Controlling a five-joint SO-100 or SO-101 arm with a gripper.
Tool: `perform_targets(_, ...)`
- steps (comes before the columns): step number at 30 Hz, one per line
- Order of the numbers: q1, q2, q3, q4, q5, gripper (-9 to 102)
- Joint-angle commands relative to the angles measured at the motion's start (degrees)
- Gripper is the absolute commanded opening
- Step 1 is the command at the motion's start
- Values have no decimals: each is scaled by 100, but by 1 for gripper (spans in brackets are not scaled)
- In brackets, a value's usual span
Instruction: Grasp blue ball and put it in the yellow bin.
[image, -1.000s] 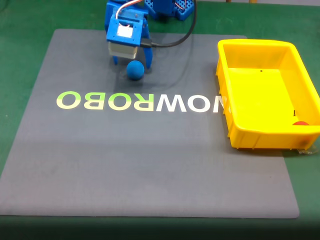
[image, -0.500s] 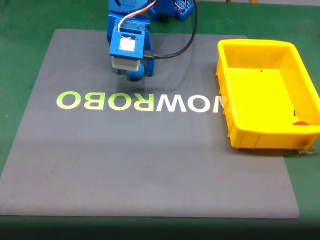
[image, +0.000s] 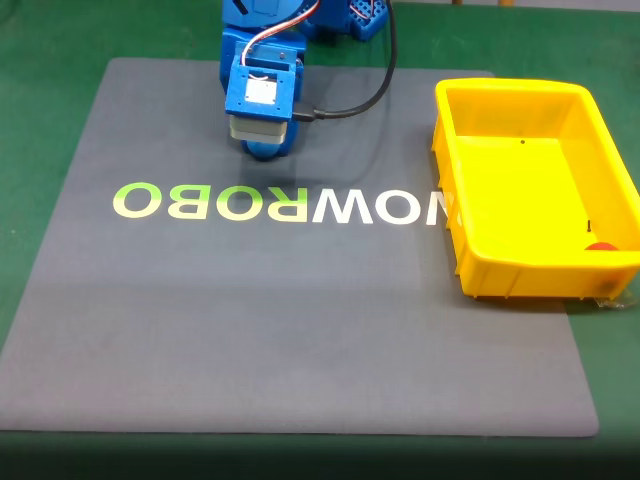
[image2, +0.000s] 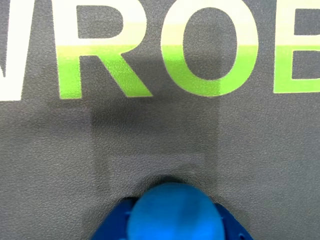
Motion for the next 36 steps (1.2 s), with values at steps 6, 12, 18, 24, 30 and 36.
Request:
perform_targets(6,9,35,-352,-132,158,0)
perform_targets(12,26,202,-352,-167,44,0)
perform_targets(18,-105,712,-352,-835,105,0)
perform_targets(24,-483,1336,-352,-1679,246,0)
perform_targets(30,-1081,1907,-352,-1881,448,0)
perform_targets(36,-1925,2268,-352,-1925,501,0)
